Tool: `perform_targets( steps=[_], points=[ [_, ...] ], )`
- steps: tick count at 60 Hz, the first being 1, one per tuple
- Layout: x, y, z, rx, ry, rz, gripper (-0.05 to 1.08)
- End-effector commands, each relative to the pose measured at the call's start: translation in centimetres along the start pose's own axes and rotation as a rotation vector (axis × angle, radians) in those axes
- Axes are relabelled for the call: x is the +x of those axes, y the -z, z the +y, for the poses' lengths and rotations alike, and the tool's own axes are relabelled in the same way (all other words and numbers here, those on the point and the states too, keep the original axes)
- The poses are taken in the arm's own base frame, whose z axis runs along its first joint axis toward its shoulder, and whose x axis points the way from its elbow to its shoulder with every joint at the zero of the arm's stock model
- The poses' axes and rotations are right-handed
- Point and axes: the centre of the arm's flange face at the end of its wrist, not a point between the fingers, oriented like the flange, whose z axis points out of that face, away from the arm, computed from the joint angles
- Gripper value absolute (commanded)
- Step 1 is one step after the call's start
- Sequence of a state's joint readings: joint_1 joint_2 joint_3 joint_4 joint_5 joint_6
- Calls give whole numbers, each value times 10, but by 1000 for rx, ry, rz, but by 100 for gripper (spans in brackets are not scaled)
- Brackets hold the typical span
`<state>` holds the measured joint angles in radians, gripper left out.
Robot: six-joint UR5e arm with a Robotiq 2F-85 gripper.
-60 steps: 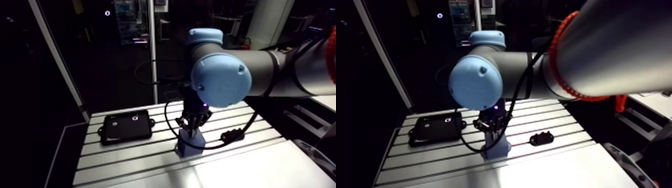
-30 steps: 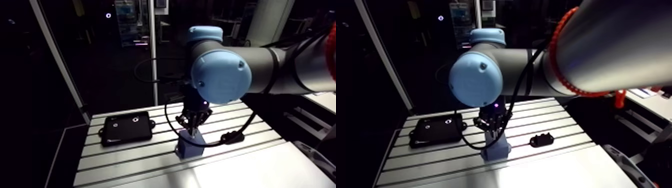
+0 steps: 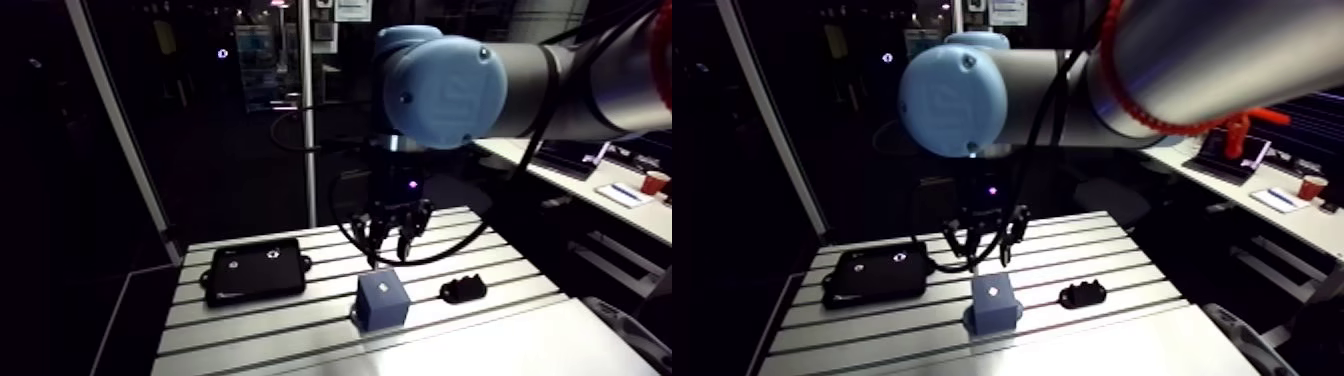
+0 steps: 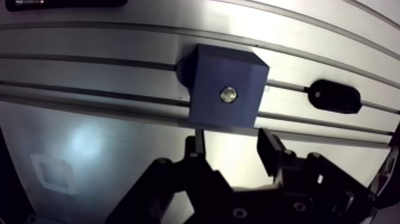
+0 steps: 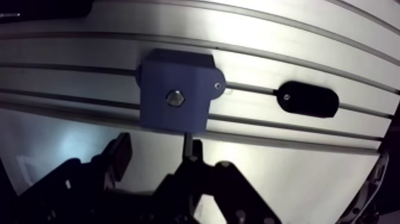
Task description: Pick up the M10 bolt and insert it into the hex recess until seated.
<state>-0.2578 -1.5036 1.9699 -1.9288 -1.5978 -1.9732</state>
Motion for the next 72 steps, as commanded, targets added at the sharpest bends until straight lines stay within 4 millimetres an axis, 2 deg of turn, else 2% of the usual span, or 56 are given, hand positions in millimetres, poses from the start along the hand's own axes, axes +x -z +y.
perform_targets(
  steps=[1,3,14,16,25,35,46,72],
  points=[
    [-3,47,0,1,-50,-23,1],
    [-5,63,0,-3,-72,-25,1],
    [-4,99,-7,-1,-104,-48,1],
    [-3,113,-9,-3,-108,-47,1],
    [-4,139,-10,-1,-142,-58,1],
    [-8,170,-21,-7,-140,-48,1],
    [-17,187,-23,-19,-147,-12,1],
    [-17,195,-23,-27,-143,4,1]
  ],
)
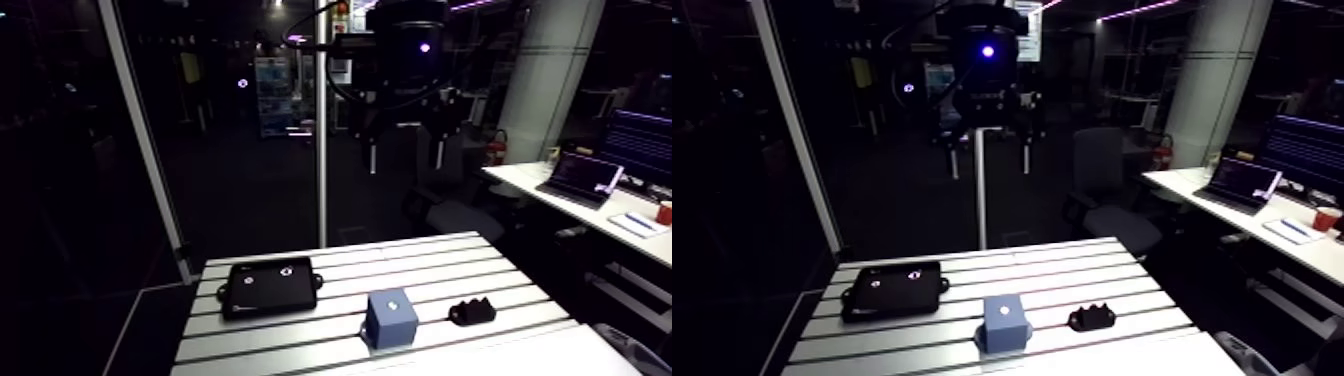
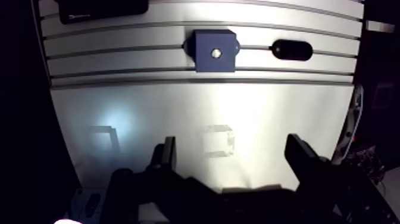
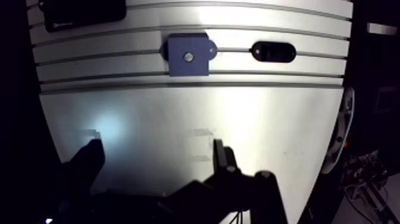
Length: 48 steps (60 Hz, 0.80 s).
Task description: Pick up the M10 bolt and insert it into the hex recess until seated.
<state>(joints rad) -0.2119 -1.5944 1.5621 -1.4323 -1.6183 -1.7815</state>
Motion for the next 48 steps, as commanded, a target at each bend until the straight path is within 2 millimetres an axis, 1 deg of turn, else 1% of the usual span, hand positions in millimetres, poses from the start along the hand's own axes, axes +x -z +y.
perform_targets(
  steps=[1,23,48],
  points=[
    [0,7,0,-2,3,11,1],
    [4,20,0,-3,7,35,1],
    [11,25,-2,-4,6,49,1]
  ],
)
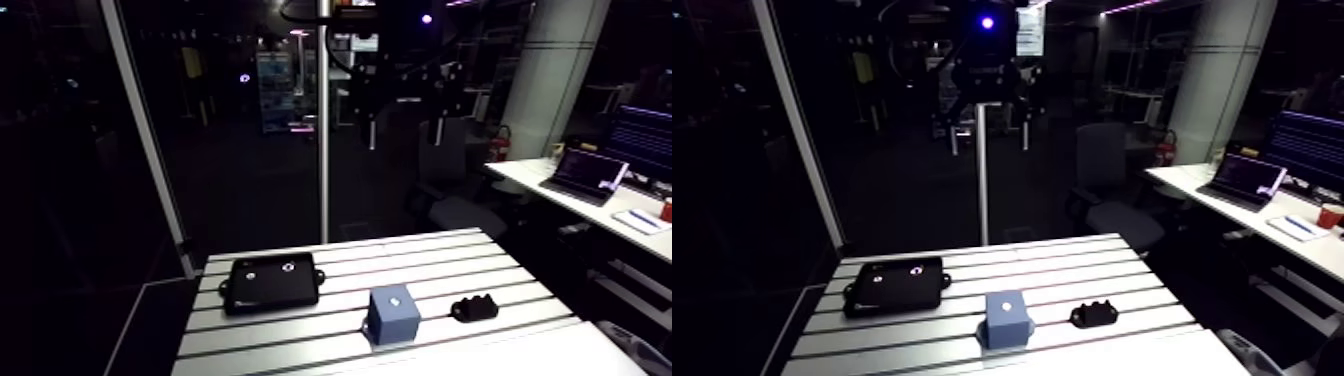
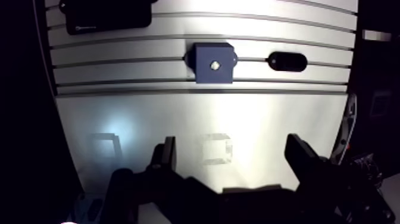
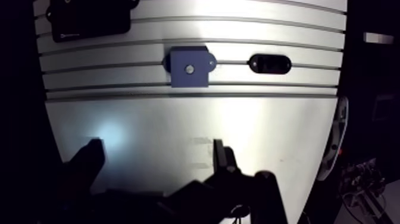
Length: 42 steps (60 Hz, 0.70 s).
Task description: Pick up the M10 bolt and insert it into the hex recess until seated.
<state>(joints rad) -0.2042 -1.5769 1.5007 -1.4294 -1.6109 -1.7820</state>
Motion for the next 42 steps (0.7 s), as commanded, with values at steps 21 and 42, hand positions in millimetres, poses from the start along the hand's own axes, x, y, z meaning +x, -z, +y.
perform_targets(
  steps=[21,42],
  points=[
    [3,7,-5,-2,10,17,1],
    [8,5,-6,2,13,11,1]
  ],
)
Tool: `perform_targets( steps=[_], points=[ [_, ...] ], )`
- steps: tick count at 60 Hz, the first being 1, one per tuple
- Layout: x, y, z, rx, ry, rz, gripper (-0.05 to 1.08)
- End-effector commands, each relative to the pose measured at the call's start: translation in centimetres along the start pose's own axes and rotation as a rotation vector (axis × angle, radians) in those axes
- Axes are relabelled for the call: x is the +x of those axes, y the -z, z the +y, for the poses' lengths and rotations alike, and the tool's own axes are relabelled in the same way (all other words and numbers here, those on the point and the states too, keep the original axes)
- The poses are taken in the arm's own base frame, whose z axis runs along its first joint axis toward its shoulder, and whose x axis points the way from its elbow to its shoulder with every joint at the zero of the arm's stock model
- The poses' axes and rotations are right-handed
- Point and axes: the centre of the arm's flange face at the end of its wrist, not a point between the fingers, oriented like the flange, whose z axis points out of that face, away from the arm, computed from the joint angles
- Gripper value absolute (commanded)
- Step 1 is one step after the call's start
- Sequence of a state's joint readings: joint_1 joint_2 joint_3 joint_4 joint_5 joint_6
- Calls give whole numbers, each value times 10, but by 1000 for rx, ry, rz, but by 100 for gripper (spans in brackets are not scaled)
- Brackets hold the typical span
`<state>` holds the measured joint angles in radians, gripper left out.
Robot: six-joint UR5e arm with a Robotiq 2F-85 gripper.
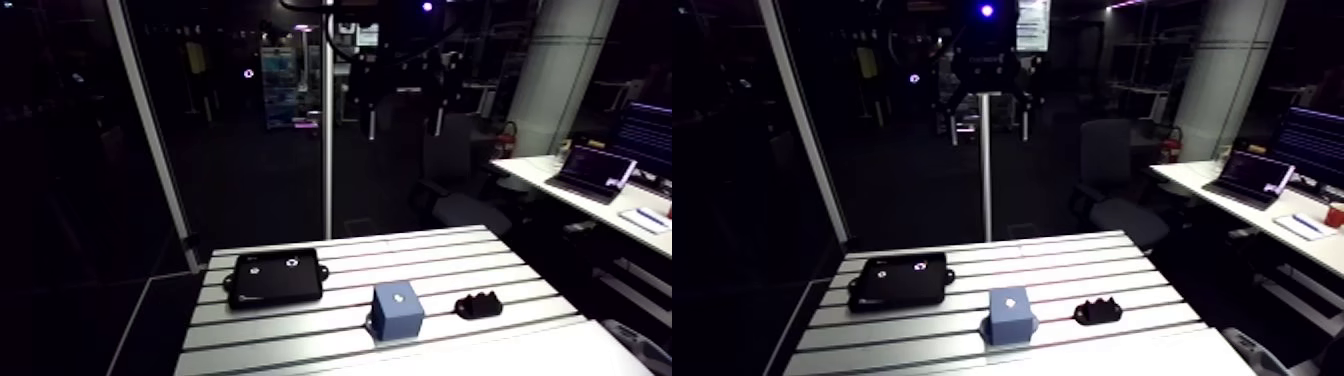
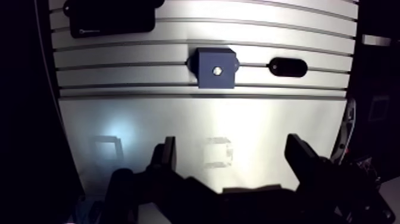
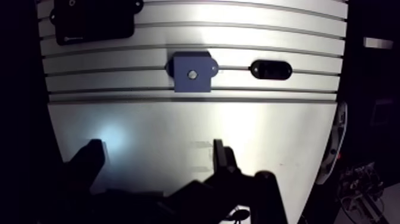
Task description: Pick up the M10 bolt and insert it into the hex recess until seated.
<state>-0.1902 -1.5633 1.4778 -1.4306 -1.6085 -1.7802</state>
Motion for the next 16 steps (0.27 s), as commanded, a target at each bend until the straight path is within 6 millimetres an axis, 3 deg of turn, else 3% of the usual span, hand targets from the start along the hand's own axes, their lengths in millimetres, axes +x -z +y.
perform_targets(
  steps=[1,16],
  points=[
    [2,0,-1,3,2,0,1],
    [4,-3,-1,7,2,-4,1]
  ],
)
